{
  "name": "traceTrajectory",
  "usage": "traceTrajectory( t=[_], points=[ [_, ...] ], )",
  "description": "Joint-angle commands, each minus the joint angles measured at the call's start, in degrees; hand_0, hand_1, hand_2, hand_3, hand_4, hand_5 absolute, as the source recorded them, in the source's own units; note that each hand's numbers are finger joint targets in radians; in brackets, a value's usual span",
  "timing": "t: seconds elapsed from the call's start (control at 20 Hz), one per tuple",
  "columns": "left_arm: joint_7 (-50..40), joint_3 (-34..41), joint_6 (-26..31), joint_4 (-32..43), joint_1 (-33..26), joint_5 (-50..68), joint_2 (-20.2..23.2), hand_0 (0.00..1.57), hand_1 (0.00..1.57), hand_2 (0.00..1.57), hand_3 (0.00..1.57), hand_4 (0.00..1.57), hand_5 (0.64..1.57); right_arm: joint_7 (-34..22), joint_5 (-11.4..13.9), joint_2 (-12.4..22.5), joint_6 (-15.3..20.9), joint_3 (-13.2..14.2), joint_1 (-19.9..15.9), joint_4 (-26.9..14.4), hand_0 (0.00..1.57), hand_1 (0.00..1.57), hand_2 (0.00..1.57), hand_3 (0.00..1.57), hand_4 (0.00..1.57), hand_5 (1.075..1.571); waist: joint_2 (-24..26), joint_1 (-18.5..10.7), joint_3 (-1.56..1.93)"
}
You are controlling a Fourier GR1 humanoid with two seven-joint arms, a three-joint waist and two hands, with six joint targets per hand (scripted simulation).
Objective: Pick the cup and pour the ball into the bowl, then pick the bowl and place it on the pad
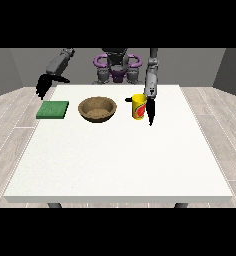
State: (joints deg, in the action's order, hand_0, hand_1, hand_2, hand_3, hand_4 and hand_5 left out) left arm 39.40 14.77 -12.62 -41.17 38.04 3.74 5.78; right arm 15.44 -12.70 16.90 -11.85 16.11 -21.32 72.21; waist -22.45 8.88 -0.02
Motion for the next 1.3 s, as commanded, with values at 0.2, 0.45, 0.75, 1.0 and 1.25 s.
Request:
traceTrajectory(
  t=[0.2,0.45,0.75,1.0,1.25],
  points=[
    [0.93,0.4,-5.34,2.32,3.43,-0.9,-0.68,0.0,0.0,0.0,0.0,0.76,1.442,2.5,-0.49,0.09,-2.59,-0.41,-0.33,-2.9,0.0,0.0,0.0,0.0,0.14,1.568,-2.16,2.7,0.03],
    [2.55,-4.34,-19.18,1.16,-1.19,-11.13,-0.01,1.57,1.57,1.57,1.57,1.42,1.429,3.73,-2.06,1.88,-5.1,1.47,-1.58,-7.54,0.0,0.0,0.0,0.0,0.39,1.57,0.04,2.54,0.09],
    [-3.16,-7.16,-25.72,3.5,-0.05,-15.5,-1.41,1.57,1.57,1.57,1.57,1.36,1.459,-1.53,-5.94,8.1,-9.57,5.39,-1.99,-13.28,0.0,0.0,0.0,0.25,0.47,1.571,6.75,2.98,0.1],
    [-14.8,-15.21,-33.27,8.15,1.37,-29.79,6.12,1.57,1.57,1.57,1.57,1.3,1.484,-1.86,-3.53,4.49,-8.17,2.8,1.08,-16.45,0.0,0.0,0.0,0.23,0.49,1.571,16.92,2.46,0.39],
    [-28.74,-25.93,-37.43,16.2,5.09,-44.9,3.76,1.57,1.57,1.57,1.57,1.27,1.495,-3.25,-3.87,6.12,-9.23,3.82,0.66,-21.68,0.0,0.0,0.0,0.33,0.52,1.571,22.87,1.06,0.57]
  ],
)
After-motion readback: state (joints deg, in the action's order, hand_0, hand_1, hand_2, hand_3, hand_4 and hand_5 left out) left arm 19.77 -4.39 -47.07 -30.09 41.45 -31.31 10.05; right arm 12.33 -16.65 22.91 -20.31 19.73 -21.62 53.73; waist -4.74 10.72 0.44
